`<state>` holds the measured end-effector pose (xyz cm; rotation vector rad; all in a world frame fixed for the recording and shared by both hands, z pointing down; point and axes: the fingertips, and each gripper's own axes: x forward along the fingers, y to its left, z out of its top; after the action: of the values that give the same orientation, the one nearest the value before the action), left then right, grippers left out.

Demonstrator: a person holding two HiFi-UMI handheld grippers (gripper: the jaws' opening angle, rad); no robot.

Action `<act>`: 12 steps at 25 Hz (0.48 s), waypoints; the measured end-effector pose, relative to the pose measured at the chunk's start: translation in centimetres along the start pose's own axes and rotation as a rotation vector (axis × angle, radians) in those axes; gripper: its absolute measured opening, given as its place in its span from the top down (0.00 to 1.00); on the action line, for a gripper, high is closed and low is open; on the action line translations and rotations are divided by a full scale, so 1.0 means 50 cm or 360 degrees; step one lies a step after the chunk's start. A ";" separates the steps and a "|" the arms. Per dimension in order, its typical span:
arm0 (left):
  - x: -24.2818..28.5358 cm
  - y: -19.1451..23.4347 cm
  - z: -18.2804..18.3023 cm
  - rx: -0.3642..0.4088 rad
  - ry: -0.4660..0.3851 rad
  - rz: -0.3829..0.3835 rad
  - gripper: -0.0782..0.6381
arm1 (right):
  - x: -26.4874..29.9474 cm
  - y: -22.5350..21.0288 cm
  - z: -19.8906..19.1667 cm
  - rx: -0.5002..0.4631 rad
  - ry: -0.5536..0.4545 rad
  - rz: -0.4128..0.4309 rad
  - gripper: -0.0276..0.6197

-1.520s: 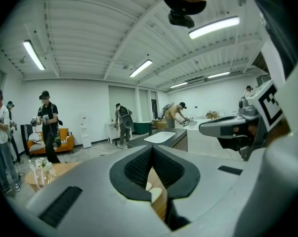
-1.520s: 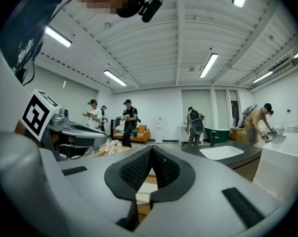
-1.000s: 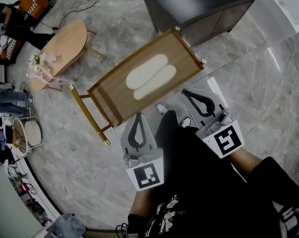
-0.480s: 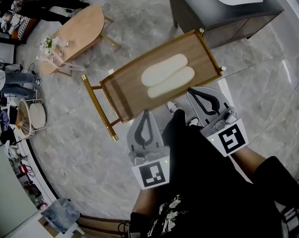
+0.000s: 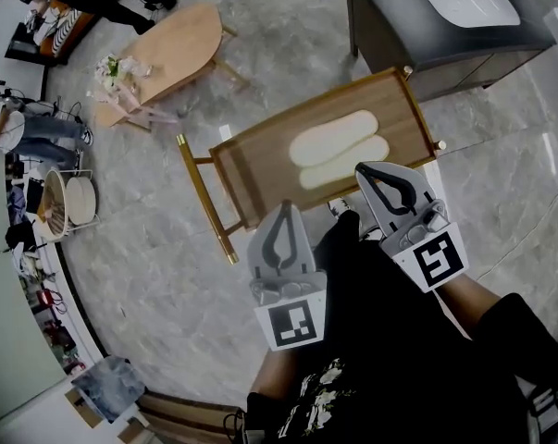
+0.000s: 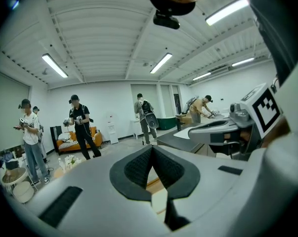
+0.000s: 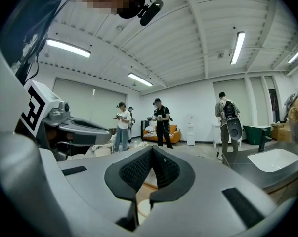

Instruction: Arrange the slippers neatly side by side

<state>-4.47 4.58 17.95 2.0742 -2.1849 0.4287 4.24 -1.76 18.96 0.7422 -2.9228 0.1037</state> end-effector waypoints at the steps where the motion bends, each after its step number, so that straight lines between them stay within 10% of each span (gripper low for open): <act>1: 0.007 0.003 0.002 -0.0006 -0.0004 0.0001 0.89 | 0.007 -0.003 0.003 -0.0004 0.0002 0.0005 0.96; 12: 0.099 0.050 0.006 -0.0084 -0.0043 -0.0014 0.89 | 0.088 -0.045 0.009 -0.0070 0.0074 0.0005 0.96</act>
<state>-7.25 -0.17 18.63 2.0733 -2.1768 0.3401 1.43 -5.87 19.20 0.7187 -2.8726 0.0564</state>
